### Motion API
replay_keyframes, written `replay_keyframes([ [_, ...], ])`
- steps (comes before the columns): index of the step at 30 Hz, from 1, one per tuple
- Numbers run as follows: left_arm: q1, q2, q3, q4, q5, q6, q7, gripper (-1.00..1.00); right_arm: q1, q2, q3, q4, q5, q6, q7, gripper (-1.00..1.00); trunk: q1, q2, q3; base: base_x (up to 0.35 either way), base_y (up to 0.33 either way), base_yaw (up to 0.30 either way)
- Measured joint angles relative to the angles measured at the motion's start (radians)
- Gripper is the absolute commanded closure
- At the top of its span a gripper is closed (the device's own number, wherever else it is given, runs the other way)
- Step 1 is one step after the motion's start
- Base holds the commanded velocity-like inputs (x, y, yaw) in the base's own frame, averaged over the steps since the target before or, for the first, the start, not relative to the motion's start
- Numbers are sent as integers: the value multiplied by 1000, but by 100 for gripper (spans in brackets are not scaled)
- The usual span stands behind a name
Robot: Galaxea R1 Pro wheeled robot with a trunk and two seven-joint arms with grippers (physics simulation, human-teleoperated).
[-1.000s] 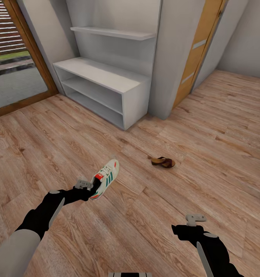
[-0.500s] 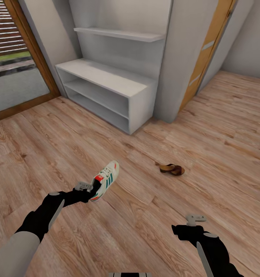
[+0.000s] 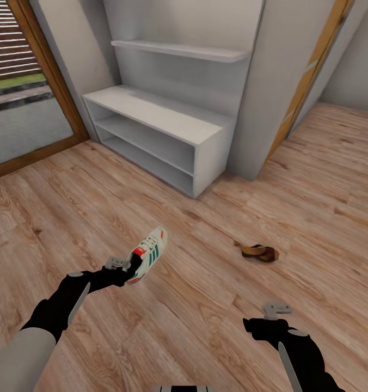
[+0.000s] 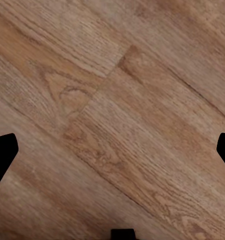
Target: Pick up the two gym shoes and the two sandals from the corridor floor and place them onto the hallstand (shoe rack) in the corridor, making sure they are on the rack and not on the floor. Arrange them so the two gym shoes are next to each other and the two sandals are next to each other.
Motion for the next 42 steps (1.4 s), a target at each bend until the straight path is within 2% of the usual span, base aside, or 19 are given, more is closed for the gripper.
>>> replay_keyframes([
  [24,0,-1,2,0,0,0,0,100,0,0,0,0,-1,-1,0,-100,0,0,0,266,251,-13],
  [42,0,-1,2,0,0,0,0,100,0,0,0,0,-2,0,0,-100,0,0,7,264,256,-226],
])
